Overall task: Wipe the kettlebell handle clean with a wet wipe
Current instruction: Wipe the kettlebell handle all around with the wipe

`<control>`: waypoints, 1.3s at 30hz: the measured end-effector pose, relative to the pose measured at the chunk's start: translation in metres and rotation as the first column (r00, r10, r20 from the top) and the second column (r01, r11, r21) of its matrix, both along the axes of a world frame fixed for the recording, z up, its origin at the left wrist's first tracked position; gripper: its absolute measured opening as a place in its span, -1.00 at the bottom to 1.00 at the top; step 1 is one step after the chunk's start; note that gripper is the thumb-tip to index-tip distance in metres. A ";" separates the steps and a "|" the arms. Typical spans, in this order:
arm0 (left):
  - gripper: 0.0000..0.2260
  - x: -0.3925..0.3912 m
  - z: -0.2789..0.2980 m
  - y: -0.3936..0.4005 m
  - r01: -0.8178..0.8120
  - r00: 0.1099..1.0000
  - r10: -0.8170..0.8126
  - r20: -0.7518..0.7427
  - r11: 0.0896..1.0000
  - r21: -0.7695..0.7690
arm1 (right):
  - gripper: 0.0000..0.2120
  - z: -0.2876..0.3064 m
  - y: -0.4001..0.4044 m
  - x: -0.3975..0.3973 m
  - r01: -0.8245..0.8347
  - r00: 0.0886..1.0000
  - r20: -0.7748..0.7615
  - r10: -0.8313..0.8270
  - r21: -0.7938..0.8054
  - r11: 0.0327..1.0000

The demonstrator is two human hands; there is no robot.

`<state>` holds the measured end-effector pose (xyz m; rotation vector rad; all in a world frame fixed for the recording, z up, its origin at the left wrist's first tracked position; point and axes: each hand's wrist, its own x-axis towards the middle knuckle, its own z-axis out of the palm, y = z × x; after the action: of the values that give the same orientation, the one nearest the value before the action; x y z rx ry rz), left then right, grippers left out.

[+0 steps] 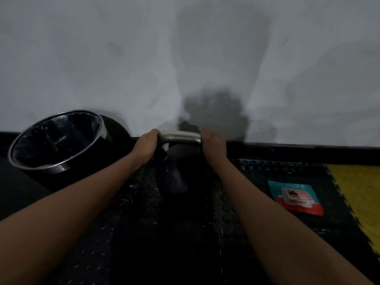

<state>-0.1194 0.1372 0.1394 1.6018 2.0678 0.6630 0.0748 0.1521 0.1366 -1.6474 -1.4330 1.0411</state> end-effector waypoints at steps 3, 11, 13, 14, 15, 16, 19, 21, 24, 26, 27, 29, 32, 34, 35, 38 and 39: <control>-0.73 0.009 0.008 -0.004 0.127 0.989 -0.112 -0.100 0.979 0.160 | -0.60 0.002 -0.002 -0.004 -0.004 1.000 0.024 0.003 0.041 0.999; -0.72 0.027 0.013 -0.009 0.216 0.976 -0.198 -0.090 0.931 0.293 | -0.60 0.003 -0.001 0.002 -0.024 1.000 0.001 0.024 0.008 1.000; -0.73 0.015 0.008 -0.005 0.070 0.998 -0.070 -0.002 0.984 0.162 | -0.62 0.003 -0.002 0.002 -0.036 0.999 -0.007 0.036 0.006 0.999; -0.73 0.011 0.006 -0.003 0.000 0.998 -0.006 0.066 0.995 0.098 | -0.64 0.004 -0.003 0.002 -0.043 0.999 -0.009 0.043 0.007 0.999; -0.71 0.009 0.005 -0.002 -0.046 0.993 0.041 0.110 0.998 0.045 | -0.67 0.005 -0.003 0.002 -0.048 0.999 -0.010 0.048 0.014 0.999; -0.69 0.008 0.005 -0.003 -0.060 0.992 0.056 0.110 0.998 0.031 | -0.69 0.006 -0.003 0.002 -0.052 0.999 -0.015 0.053 0.014 0.999; -0.65 0.016 0.008 -0.008 0.105 0.994 -0.095 -0.056 0.971 0.214 | -0.69 0.003 -0.002 0.001 -0.050 0.998 -0.024 0.050 0.003 0.999; -0.56 0.025 0.010 -0.012 0.274 0.958 -0.226 -0.177 0.902 0.333 | -0.69 0.003 -0.002 0.000 -0.046 0.999 -0.028 0.046 -0.002 0.999; -0.62 0.037 0.010 -0.012 0.343 0.934 -0.257 -0.249 0.841 0.417 | -0.70 0.000 0.000 0.001 -0.045 0.999 -0.022 0.045 0.003 0.999; -0.69 0.037 0.006 -0.016 0.370 0.917 -0.236 -0.322 0.806 0.462 | -0.69 -0.002 0.001 0.001 -0.036 0.999 -0.031 0.037 0.016 0.999; -0.70 0.035 0.002 -0.019 0.366 0.919 -0.229 -0.322 0.798 0.479 | -0.68 -0.004 0.002 0.002 -0.031 0.999 -0.043 0.032 0.023 0.999; -0.70 0.030 -0.009 -0.023 0.309 0.943 -0.186 -0.275 0.799 0.516 | -0.68 -0.005 0.002 0.002 -0.030 0.999 -0.042 0.031 0.026 0.999; -0.68 0.027 -0.023 -0.026 0.088 0.994 -0.040 -0.103 0.849 0.520 | -0.65 -0.007 0.004 0.001 -0.037 0.999 0.010 0.037 0.051 0.998; -0.69 0.026 -0.028 -0.028 -0.044 0.999 0.038 0.021 0.875 0.483 | -0.62 -0.009 0.006 0.000 -0.038 0.998 0.062 0.033 0.081 0.996; -0.70 0.026 -0.028 -0.028 -0.099 0.994 0.070 0.081 0.891 0.443 | -0.62 -0.009 0.007 -0.001 -0.036 0.997 0.065 0.031 0.084 0.996; -0.69 0.027 -0.013 -0.020 -0.295 0.917 0.221 0.333 0.936 0.192 | -0.65 -0.007 0.005 -0.002 -0.026 0.999 0.028 0.024 0.066 0.997; -0.69 0.025 -0.006 -0.015 -0.320 0.890 0.272 0.365 0.944 0.076 | -0.66 -0.007 0.004 -0.002 -0.016 1.000 0.016 0.015 0.071 0.997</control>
<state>-0.0940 0.1221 0.1336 1.1311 2.0426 1.1292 0.0728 0.1565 0.1297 -1.5988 -1.4784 0.9765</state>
